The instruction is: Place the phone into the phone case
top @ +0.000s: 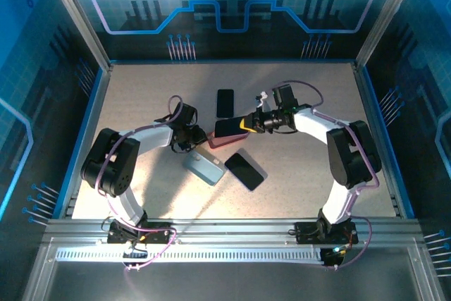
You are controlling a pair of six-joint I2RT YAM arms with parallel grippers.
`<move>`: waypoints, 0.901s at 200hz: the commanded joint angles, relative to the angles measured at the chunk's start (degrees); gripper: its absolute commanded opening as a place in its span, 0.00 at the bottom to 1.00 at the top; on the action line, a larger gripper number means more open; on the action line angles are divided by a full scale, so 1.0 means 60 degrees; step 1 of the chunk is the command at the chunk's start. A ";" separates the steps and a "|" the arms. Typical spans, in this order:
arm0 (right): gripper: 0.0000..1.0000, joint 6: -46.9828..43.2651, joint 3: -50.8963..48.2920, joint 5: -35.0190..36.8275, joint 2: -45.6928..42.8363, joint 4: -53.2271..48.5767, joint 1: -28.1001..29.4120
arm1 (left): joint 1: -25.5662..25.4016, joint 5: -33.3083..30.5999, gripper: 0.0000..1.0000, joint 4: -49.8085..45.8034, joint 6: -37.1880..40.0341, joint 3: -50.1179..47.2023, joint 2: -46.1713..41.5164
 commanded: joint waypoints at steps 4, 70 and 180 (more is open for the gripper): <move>0.00 -0.1173 0.0664 -0.0710 0.0503 -0.1216 -0.0100 | -0.0006 -0.0096 0.26 -0.0196 -0.0300 0.0293 0.0295; 0.00 -0.1974 0.1246 -0.0957 0.1314 -0.1996 -0.0150 | -0.0027 -0.0123 0.26 -0.0129 -0.0339 0.0556 0.0714; 0.00 -0.1905 0.1268 -0.1023 0.1792 -0.1885 -0.0080 | -0.0045 -0.0035 0.26 -0.0034 -0.0344 0.1080 0.1359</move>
